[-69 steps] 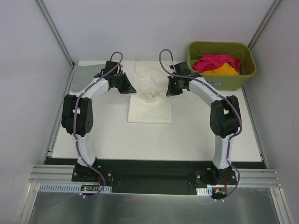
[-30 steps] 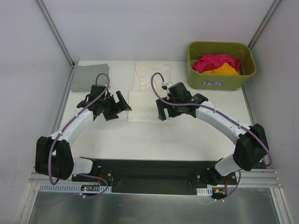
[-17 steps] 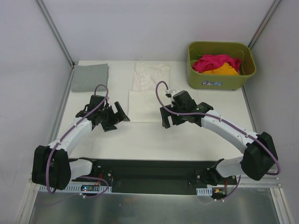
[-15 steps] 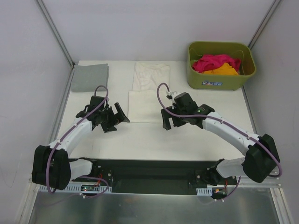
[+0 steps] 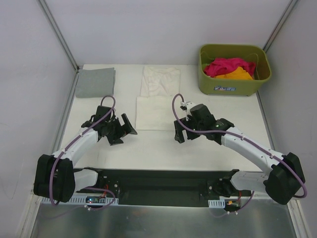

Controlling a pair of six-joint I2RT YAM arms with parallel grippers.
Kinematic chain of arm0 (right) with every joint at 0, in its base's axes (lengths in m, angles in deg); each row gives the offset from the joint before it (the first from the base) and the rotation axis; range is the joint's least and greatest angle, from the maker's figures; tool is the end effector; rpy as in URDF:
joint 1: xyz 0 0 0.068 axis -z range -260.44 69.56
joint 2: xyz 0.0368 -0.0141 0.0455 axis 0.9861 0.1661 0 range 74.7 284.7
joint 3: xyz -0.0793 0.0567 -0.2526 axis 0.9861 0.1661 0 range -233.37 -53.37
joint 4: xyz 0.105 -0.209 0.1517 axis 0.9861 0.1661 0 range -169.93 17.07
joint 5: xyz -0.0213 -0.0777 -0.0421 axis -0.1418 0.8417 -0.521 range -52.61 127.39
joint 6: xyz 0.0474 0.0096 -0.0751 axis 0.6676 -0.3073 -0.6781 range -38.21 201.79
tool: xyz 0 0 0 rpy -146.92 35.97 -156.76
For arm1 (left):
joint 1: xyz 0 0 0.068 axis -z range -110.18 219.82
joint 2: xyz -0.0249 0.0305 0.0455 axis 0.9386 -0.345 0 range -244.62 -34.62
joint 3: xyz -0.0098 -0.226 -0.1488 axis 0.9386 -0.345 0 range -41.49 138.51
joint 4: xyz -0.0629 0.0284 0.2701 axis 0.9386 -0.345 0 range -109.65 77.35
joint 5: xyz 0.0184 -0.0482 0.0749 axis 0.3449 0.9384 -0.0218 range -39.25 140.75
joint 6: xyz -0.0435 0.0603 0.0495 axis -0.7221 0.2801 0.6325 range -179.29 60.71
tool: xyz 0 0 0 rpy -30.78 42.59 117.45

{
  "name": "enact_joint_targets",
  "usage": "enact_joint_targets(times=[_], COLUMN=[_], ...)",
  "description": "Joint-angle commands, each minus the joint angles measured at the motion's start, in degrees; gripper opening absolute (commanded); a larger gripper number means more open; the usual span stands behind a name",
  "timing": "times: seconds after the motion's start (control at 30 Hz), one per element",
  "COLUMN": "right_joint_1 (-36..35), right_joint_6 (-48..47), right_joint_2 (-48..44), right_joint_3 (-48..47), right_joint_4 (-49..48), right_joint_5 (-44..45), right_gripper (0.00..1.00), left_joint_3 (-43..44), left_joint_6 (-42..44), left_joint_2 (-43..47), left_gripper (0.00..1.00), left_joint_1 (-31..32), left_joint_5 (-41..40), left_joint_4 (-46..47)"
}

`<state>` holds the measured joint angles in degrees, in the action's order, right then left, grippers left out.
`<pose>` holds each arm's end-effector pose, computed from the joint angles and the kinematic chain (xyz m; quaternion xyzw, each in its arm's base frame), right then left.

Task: Fold and stack the t-shirts
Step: Grab one side of the 2/3 rectangular tshirt with both arms

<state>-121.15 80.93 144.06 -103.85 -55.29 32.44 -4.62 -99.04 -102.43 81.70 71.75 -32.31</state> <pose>0.2286 0.2058 0.2245 -0.3418 0.8522 0.1717 0.3571 0.2603 -0.0839 0.1574 -0.1634 0.9133 -0.2987 0.2236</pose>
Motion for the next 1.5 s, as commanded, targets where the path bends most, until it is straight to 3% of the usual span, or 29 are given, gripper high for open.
enact_joint_targets(times=[0.0,0.27,0.47,0.77,0.87,0.97,1.1,1.13,1.37,1.47], right_joint_1=[-0.3,0.0,2.0,5.5,5.6,5.8,6.2,6.3,6.8,6.8], right_joint_6=[0.8,3.8,6.9,9.6,9.9,10.9,10.9,10.5,8.7,8.4], right_joint_2=[-1.0,0.9,3.0,10.1,12.6,15.3,19.9,21.1,29.8,31.8], right_joint_3=[1.2,0.9,0.9,-1.5,-2.2,-2.7,-4.5,-5.0,-8.8,-9.6], right_joint_4=[-2.4,-3.5,-4.1,-6.9,-7.5,-8.9,-9.9,-10.1,-12.2,-13.0], right_joint_5=[-0.3,2.8,3.4,-1.0,-0.9,-0.9,0.2,0.4,-0.5,-1.8], right_gripper=[0.97,0.97,0.97,0.97,0.98,0.99,0.88,0.80,0.62,0.45], left_joint_3=[-1.4,-0.7,2.6,8.4,10.5,12.1,13.0,13.4,14.0,13.8], left_joint_6=[-0.7,-1.0,-1.2,-1.5,-1.6,-1.6,-1.6,-1.4,-0.2,0.1], left_joint_2=[0.7,-6.0,-13.9,-22.9,-25.8,-28.3,-30.3,-30.5,-31.6,-30.9], left_gripper=[0.99,0.98,0.83,0.70,0.56,0.36,0.16,0.01,0.00,0.00], left_joint_1=[-0.4,0.4,1.4,1.6,1.6,1.7,2.1,2.1,2.1,2.1], left_joint_5=[1.4,3.4,3.3,2.0,1.5,1.2,-0.1,-0.2,-0.3,-1.1], left_joint_4=[1.1,6.5,9.4,11.0,11.0,11.0,11.0,11.0,11.1,11.0])
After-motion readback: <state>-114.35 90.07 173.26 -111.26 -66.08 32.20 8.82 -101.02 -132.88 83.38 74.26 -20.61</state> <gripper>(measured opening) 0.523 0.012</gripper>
